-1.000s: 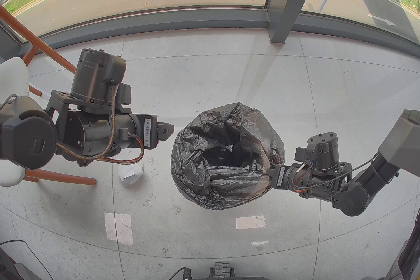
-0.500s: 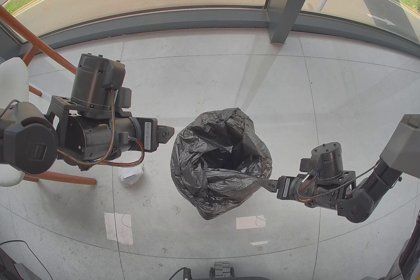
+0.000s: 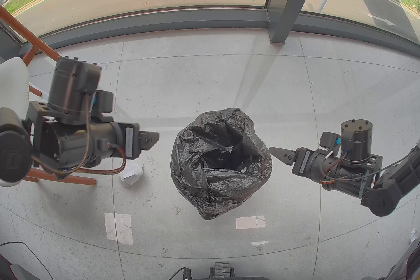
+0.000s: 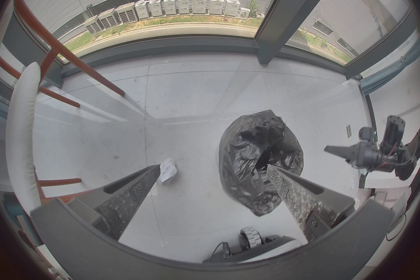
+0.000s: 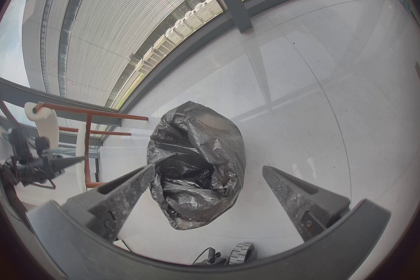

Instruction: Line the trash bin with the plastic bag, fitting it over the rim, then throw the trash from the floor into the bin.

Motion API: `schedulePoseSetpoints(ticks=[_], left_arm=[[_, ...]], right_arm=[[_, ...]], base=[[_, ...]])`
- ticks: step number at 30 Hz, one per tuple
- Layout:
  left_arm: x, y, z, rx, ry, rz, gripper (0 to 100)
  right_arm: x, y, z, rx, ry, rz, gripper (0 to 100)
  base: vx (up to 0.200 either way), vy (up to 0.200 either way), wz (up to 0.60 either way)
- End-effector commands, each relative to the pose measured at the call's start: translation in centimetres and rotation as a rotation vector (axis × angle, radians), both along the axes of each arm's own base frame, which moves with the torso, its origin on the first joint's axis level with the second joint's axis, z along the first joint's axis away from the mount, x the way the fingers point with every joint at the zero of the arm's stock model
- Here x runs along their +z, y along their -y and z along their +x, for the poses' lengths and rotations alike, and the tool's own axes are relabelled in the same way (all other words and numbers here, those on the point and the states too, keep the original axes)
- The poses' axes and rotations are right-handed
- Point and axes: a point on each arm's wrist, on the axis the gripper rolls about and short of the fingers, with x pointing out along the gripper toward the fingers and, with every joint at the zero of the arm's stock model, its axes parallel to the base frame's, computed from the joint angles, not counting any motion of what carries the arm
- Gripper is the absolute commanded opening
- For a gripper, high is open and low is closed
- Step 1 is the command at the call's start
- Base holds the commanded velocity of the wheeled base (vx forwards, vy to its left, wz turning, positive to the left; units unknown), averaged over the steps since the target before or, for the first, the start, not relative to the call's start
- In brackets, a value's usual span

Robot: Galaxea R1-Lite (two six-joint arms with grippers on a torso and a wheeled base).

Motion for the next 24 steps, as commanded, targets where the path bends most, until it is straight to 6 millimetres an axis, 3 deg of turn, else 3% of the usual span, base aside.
schedulePoseSetpoints(ticks=[1,5,13,19,24], left_arm=[[-0.8,-2.6,-2.8,0.024,-0.028,0.000,100],[-1.6,-4.2,-4.3,0.008,-0.060,-0.023,100],[-5.8,-7.4,-2.8,0.047,-0.228,0.034,100],[-10.3,-8.5,0.0,0.106,-0.249,0.020,100],[-14.2,-8.4,2.4,0.116,-0.226,0.019,100]], right_arm=[[1.4,1.9,-1.8,-0.043,0.031,0.027,100],[1.9,3.4,-2.0,-0.093,0.045,0.036,100],[2.2,4.3,-2.6,-0.112,0.055,0.038,100],[2.3,4.5,-2.9,-0.117,0.057,0.040,100],[2.2,4.5,-2.9,-0.120,0.052,0.037,100]], base=[[0.000,0.000,0.00],[0.000,0.000,0.00],[0.000,0.000,0.00],[0.000,0.000,0.00],[0.000,0.000,0.00]])
